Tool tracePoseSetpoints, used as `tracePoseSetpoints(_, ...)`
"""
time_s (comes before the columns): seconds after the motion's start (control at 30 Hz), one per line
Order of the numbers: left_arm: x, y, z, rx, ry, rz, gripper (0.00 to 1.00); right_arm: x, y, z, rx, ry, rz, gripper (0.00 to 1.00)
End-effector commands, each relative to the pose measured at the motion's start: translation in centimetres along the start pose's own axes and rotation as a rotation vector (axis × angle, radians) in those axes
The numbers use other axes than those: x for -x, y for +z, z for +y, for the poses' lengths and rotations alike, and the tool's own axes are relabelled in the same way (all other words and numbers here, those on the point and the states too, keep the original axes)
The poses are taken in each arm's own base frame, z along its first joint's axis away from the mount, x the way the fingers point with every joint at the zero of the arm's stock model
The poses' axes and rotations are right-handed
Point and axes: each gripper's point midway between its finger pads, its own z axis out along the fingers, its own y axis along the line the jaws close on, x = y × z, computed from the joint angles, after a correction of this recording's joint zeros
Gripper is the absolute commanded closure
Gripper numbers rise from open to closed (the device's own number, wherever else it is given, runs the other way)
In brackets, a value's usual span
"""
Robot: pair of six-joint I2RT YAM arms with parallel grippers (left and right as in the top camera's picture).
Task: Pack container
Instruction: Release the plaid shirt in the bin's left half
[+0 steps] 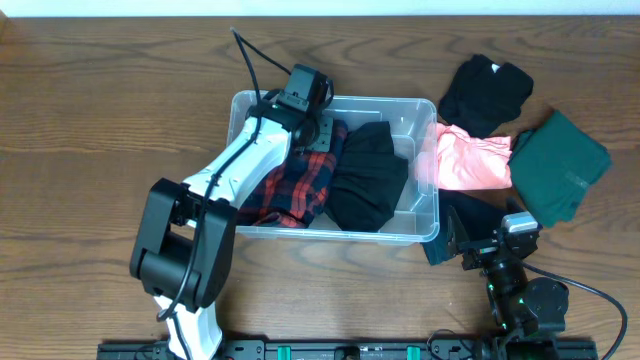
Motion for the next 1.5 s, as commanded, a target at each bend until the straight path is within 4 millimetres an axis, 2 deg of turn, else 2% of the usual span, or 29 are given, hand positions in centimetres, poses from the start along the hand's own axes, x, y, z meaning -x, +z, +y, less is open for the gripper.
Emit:
tracePoseSetpoints(0.0,-6.1,3.3,0.2,-0.005,0.011,0.209,0.69,-0.1,0.0,-0.1,-0.004,0.013,0.000,0.01)
tracePoseSetpoints(0.13,-3.1,-1.0,-0.7,-0.024,0.016,0.122,0.69,-0.1,0.0,-0.1,-0.004,0.013,0.000,0.01)
tracePoseSetpoints(0.3,1.2,-10.3,-2.8,-0.077,0.050,-0.089,0.68,-0.1,0.0,-0.1,-0.004,0.013,0.000,0.01)
tracePoseSetpoints(0.33,1.6,-12.3,-3.2,-0.089,0.058,-0.129,0.68,-0.1,0.0,-0.1,-0.004,0.013,0.000,0.01)
tracePoseSetpoints(0.37,1.7,-13.4,-3.4,-0.095,0.062,-0.150,0.68,-0.1,0.0,-0.1,-0.004,0.013,0.001,0.01)
tracePoseSetpoints(0.47,0.9,-15.9,-4.2,-0.108,0.079,-0.165,0.67,-0.1,0.0,-0.1,-0.004,0.013,0.000,0.01)
tracePoseSetpoints(0.57,-1.4,-15.7,-4.7,-0.103,0.096,-0.087,0.68,-0.1,0.0,-0.1,-0.004,0.013,0.000,0.01)
tracePoseSetpoints(0.63,-3.6,-14.5,-4.9,-0.092,0.110,-0.004,0.67,-0.1,0.0,-0.1,-0.004,0.013,0.000,0.01)
tracePoseSetpoints(0.7,-5.7,-12.9,-5.0,-0.081,0.122,0.072,0.67,-0.1,0.0,-0.1,-0.004,0.013,0.000,0.01)
tracePoseSetpoints(0.8,-9.1,-9.5,-4.6,-0.057,0.134,0.184,0.67,-0.1,0.0,-0.1,-0.004,0.013,0.000,0.01)
tracePoseSetpoints(0.87,-10.8,-7.1,-3.8,-0.037,0.130,0.236,0.64,-0.1,0.0,-0.1,-0.004,0.013,0.000,0.01)
tracePoseSetpoints(1.0,-13.5,-2.4,-0.8,0.078,0.122,0.330,0.60,-0.1,0.0,-0.1,-0.004,0.013,0.000,0.01)
tracePoseSetpoints(1.1,-14.2,-1.0,0.3,0.099,0.102,0.374,0.60,-0.1,0.0,-0.1,-0.004,0.013,0.000,0.01)
tracePoseSetpoints(1.17,-13.7,-1.2,0.6,0.101,0.089,0.369,0.60,-0.1,0.0,-0.1,-0.004,0.013,0.000,0.01)
tracePoseSetpoints(1.23,-12.6,-2.6,0.7,0.102,0.075,0.361,0.60,-0.1,0.0,-0.1,-0.004,0.013,0.000,0.01)
tracePoseSetpoints(1.33,-10.5,-6.5,0.1,0.099,0.067,0.342,0.60,-0.1,0.0,-0.1,-0.004,0.013,0.000,0.01)
tracePoseSetpoints(1.47,-7.8,-13.3,-1.2,0.079,0.073,0.266,0.60,-0.1,0.0,-0.1,-0.004,0.013,0.000,0.01)
